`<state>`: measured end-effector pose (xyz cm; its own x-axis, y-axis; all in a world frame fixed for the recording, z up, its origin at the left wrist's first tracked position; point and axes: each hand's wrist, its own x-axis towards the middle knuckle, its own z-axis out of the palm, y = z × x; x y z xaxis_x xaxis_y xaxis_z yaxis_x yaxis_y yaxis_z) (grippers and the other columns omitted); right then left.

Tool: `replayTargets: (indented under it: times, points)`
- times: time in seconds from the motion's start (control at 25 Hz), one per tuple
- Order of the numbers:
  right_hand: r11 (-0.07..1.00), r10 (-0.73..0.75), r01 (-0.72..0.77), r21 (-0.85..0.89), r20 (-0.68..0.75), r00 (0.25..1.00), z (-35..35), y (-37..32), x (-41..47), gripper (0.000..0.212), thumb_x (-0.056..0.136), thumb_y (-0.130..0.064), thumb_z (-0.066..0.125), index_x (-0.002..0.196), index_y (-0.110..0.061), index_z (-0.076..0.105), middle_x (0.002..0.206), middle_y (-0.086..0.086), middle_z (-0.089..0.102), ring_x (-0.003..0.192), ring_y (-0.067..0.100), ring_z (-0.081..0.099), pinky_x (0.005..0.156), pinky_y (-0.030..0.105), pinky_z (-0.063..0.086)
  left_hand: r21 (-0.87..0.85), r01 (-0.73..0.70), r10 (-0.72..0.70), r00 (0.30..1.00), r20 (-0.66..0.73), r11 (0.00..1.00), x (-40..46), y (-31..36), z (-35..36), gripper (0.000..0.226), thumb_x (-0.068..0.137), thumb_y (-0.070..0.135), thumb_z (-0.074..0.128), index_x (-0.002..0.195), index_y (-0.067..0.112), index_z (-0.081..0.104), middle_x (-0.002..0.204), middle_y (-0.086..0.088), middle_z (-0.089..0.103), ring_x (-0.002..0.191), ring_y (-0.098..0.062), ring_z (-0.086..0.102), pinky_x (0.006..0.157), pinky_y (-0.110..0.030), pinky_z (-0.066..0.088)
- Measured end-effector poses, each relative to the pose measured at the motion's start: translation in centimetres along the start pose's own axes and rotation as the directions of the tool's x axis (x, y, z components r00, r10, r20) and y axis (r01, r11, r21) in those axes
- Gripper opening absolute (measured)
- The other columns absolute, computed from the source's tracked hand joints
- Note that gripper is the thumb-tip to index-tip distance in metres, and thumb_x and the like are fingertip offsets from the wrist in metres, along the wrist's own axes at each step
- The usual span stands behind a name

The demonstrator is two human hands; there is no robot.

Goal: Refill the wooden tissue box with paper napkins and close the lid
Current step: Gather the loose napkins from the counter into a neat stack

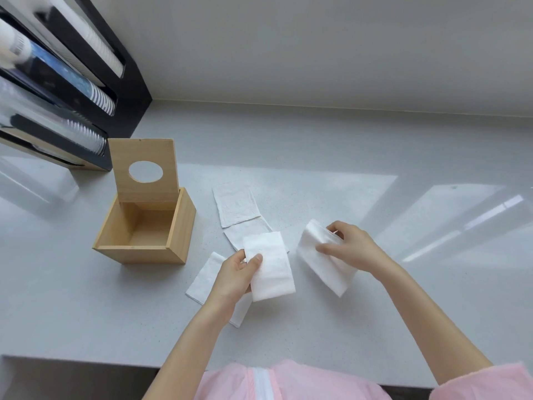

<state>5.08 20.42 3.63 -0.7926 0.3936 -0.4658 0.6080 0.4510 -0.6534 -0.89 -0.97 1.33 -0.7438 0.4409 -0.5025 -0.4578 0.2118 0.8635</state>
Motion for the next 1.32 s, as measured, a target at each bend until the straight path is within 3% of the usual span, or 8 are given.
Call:
replayTargets:
  times: [0.12, 0.24, 0.32, 0.44, 0.68, 1.0, 1.12, 1.32]
  points:
    - [0.973, -0.029, 0.030, 0.230, -0.005, 1.000, 0.7, -1.1, -2.0, 0.016, 0.078, -0.030, 0.068, 0.087, -0.019, 0.060, 0.082, -0.005, 0.061, 0.076, 0.015, 0.058, 0.061, 0.025, 0.041, -0.018, 0.007, -0.007, 1.000, -0.006, 1.000, -0.2, 0.2, 0.3, 0.016, 0.092, 0.020, 0.048, 0.096, 0.018, 0.063, 0.090, -0.002, 0.070, 0.076, -0.011, 0.068, 0.060, -0.018, 0.056]
    - [0.914, -0.066, 0.052, 0.402, 0.021, 0.998, 1.3, -2.6, -3.7, 0.017, 0.076, -0.028, 0.072, 0.086, -0.018, 0.062, 0.080, -0.005, 0.064, 0.072, 0.013, 0.062, 0.063, 0.024, 0.045, -0.060, 0.020, -0.021, 1.000, -0.006, 0.998, -0.5, 0.4, 0.3, 0.019, 0.093, 0.020, 0.047, 0.102, 0.016, 0.063, 0.095, -0.004, 0.070, 0.085, -0.017, 0.067, 0.070, -0.024, 0.056]
    - [0.843, -0.151, 0.077, 0.533, 0.097, 0.984, 1.9, -3.8, -4.5, 0.020, 0.075, -0.025, 0.074, 0.092, -0.017, 0.066, 0.089, -0.001, 0.070, 0.082, 0.015, 0.067, 0.073, 0.027, 0.051, -0.089, 0.026, -0.022, 0.999, 0.048, 0.996, -0.7, 0.4, 0.3, 0.021, 0.093, 0.020, 0.046, 0.104, 0.017, 0.063, 0.095, -0.002, 0.071, 0.087, -0.018, 0.067, 0.073, -0.027, 0.055]
    - [0.716, -0.260, 0.065, 0.695, 0.180, 0.949, 3.1, -5.0, -4.7, 0.022, 0.078, -0.023, 0.070, 0.099, -0.018, 0.067, 0.095, -0.002, 0.072, 0.093, 0.016, 0.069, 0.079, 0.029, 0.054, -0.079, 0.011, -0.002, 0.994, 0.107, 0.997, -1.0, 0.3, 0.5, 0.018, 0.090, 0.022, 0.050, 0.089, 0.022, 0.068, 0.076, 0.007, 0.073, 0.071, -0.010, 0.067, 0.061, -0.022, 0.053]
    - [0.938, -0.090, 0.088, 0.335, -0.010, 0.996, 6.2, -4.4, -3.7, 0.022, 0.083, -0.016, 0.058, 0.104, -0.013, 0.062, 0.098, 0.002, 0.068, 0.093, 0.021, 0.063, 0.077, 0.033, 0.051, -0.104, 0.050, -0.033, 0.986, 0.164, 0.993, -1.2, -0.2, -0.2, 0.026, 0.094, 0.027, 0.042, 0.101, 0.022, 0.067, 0.090, 0.003, 0.075, 0.080, -0.011, 0.069, 0.063, -0.023, 0.054]
    - [0.953, -0.034, 0.043, 0.300, -0.035, 0.999, 7.4, -3.9, -3.4, 0.021, 0.081, -0.018, 0.059, 0.101, -0.012, 0.063, 0.096, 0.002, 0.069, 0.085, 0.018, 0.063, 0.066, 0.026, 0.049, -0.144, 0.107, -0.081, 0.981, 0.175, 0.984, -1.3, -1.0, -1.2, 0.038, 0.094, 0.042, 0.036, 0.100, 0.023, 0.068, 0.093, 0.001, 0.075, 0.088, -0.015, 0.070, 0.069, -0.027, 0.056]
    - [0.953, -0.051, 0.060, 0.297, -0.038, 0.998, 8.1, -4.5, -3.7, 0.019, 0.080, -0.019, 0.059, 0.098, -0.014, 0.062, 0.090, -0.001, 0.067, 0.076, 0.011, 0.060, 0.057, 0.019, 0.044, -0.073, 0.065, -0.052, 0.985, 0.165, 0.995, -2.0, -1.0, -2.0, 0.026, 0.092, 0.033, 0.045, 0.099, 0.022, 0.067, 0.092, 0.005, 0.075, 0.087, -0.012, 0.069, 0.072, -0.025, 0.055]
    - [0.950, -0.092, 0.086, 0.301, 0.004, 0.996, 10.4, -6.0, -4.1, 0.019, 0.080, -0.023, 0.060, 0.098, -0.015, 0.062, 0.090, -0.003, 0.067, 0.078, 0.010, 0.061, 0.057, 0.018, 0.045, -0.012, 0.050, -0.049, 0.994, 0.098, 0.999, -3.4, -0.8, -4.3, 0.022, 0.094, 0.022, 0.044, 0.100, 0.023, 0.066, 0.091, 0.008, 0.075, 0.086, -0.009, 0.069, 0.067, -0.020, 0.055]
